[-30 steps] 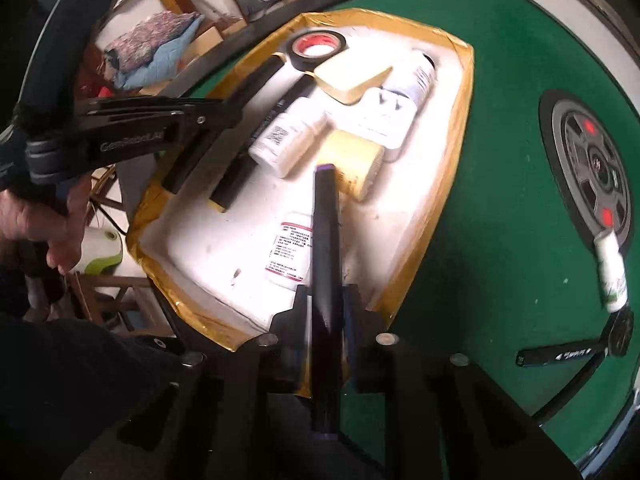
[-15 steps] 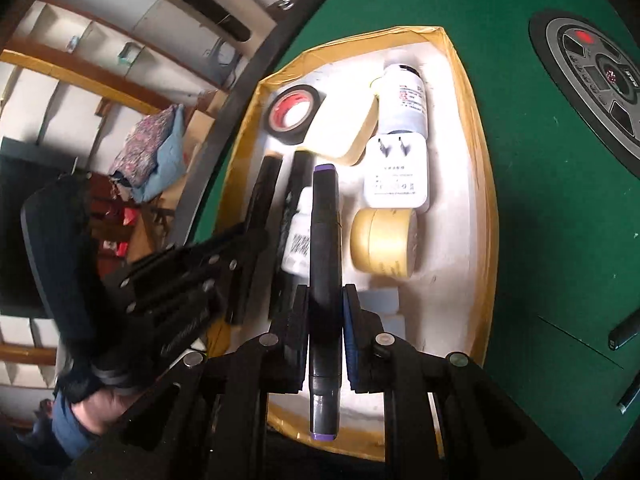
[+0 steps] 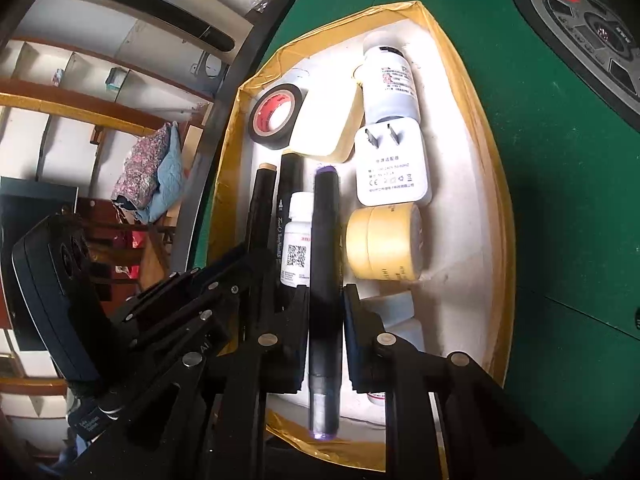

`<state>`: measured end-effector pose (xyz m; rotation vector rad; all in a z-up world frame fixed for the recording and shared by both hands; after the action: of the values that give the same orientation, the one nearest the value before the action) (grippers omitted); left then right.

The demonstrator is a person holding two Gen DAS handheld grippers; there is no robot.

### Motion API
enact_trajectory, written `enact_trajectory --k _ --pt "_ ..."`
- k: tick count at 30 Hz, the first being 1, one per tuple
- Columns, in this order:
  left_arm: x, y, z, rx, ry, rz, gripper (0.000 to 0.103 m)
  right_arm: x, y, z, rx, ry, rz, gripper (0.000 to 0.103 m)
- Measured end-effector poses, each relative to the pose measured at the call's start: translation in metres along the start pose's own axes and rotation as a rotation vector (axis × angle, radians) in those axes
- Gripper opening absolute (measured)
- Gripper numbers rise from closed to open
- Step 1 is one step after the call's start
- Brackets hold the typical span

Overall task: Organize rigid objects
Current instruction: 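Lower both markers into the tray beside the pill bottle with both grippers, then move both grippers back over the two black markers on the felt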

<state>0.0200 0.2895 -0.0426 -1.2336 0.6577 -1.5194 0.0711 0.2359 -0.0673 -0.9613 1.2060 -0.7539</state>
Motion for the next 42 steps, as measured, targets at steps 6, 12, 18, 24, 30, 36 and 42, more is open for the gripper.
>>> enact_trajectory --k 6,12,18,24,30,36,42 --pt "0.004 -0.003 -0.001 0.005 -0.005 -0.008 0.013 -0.001 -0.008 -0.001 0.038 -0.025 -0.018 0.026" --pt "0.003 -0.009 0.000 0.030 -0.027 -0.001 0.015 -0.003 -0.027 -0.004 0.116 -0.078 -0.048 0.026" --pt "0.003 -0.014 0.001 0.059 -0.060 0.014 0.015 0.004 -0.040 -0.009 0.172 -0.073 -0.090 0.026" --pt "0.008 -0.020 0.001 0.086 -0.077 0.027 0.015 0.018 -0.059 -0.014 0.239 -0.066 -0.114 0.026" --pt "0.043 -0.022 0.001 0.103 0.000 0.010 0.015 0.048 -0.080 -0.019 0.295 0.006 -0.114 0.027" --pt "0.090 -0.020 0.001 0.112 0.106 -0.027 0.015 0.102 -0.094 -0.031 0.296 0.154 -0.056 0.027" --pt "0.140 -0.005 -0.001 0.071 0.194 -0.072 0.015 0.167 -0.111 -0.049 0.316 0.298 -0.087 0.027"
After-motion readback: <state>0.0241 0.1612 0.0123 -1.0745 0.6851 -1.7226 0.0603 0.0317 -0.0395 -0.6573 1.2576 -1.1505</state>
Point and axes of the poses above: each gripper's, at about its wrist camera, not at the fingertips, and y roughly the way its jaws point, x to its right, z to its top, the point moved 7 cm from there along y, roughly the way its jaws point, and after that the axes turned 8 degrees about -z, right-handed, at the moved point
